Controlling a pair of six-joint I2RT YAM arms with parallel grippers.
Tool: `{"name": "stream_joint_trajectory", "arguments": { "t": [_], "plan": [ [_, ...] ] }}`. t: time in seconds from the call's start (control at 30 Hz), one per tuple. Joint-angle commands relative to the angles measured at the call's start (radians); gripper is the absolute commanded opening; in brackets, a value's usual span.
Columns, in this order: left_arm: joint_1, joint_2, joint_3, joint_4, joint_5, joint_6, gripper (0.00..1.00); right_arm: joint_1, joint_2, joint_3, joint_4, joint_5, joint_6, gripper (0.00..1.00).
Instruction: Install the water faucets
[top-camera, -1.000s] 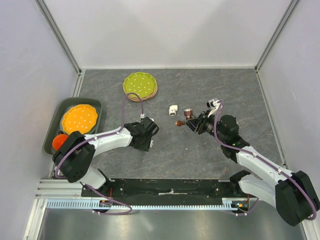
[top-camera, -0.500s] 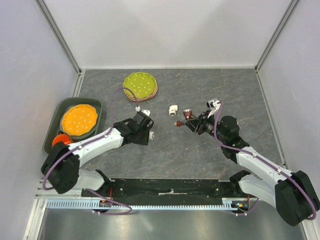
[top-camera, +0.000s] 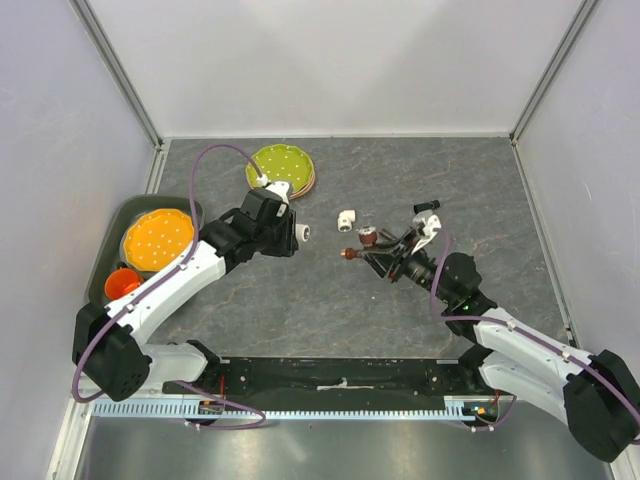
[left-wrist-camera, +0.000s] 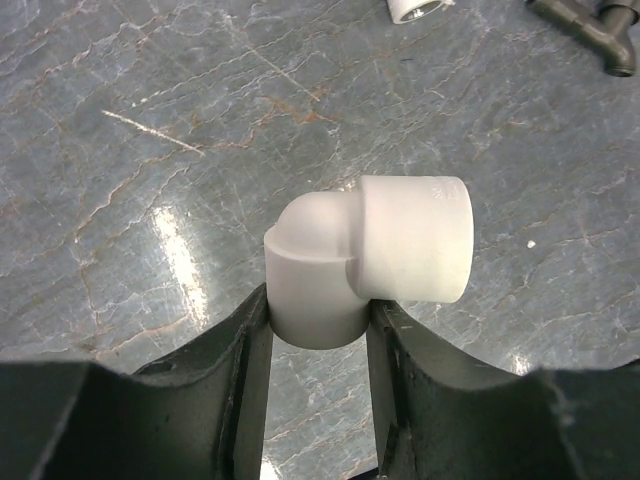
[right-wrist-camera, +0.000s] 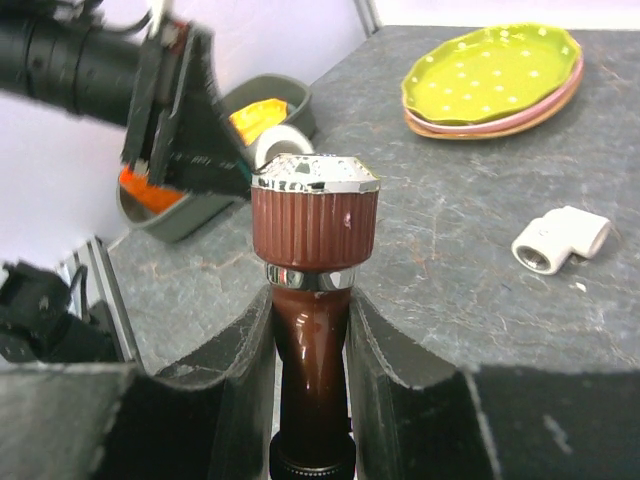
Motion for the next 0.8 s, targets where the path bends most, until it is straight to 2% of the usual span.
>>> {"name": "stream_joint_trajectory", "arguments": {
  "t": [0.0,0.03,0.1,0.3,0.5,0.63,0.77],
  "plan": [
    [0.011,-0.007,0.075,-0.001,0.079,0.077,0.02,0.148,-0.026,0.01,0.113,0.191,-0.195,0.0],
    [0.014,-0.005,0.083,0.003,0.084,0.077,0.02,0.216,-0.021,0.025,0.099,0.252,-0.229,0.0],
    [0.019,-0.008,0.095,0.006,0.11,0.085,0.02,0.274,-0.005,0.061,0.081,0.314,-0.279,0.0],
    [0.042,-0.003,0.051,0.019,0.073,0.106,0.02,0.344,0.06,0.124,0.126,0.434,-0.369,0.0],
    [0.059,0.01,0.002,0.039,0.133,0.102,0.02,0.37,0.176,0.134,0.252,0.426,-0.401,0.0],
    [0.077,0.018,0.0,0.06,0.259,0.066,0.02,0.373,0.238,0.173,0.315,0.42,-0.402,0.0],
    [0.106,0.003,-0.014,0.078,0.302,0.053,0.02,0.373,0.265,0.188,0.36,0.449,-0.389,0.0]
  ]
}}
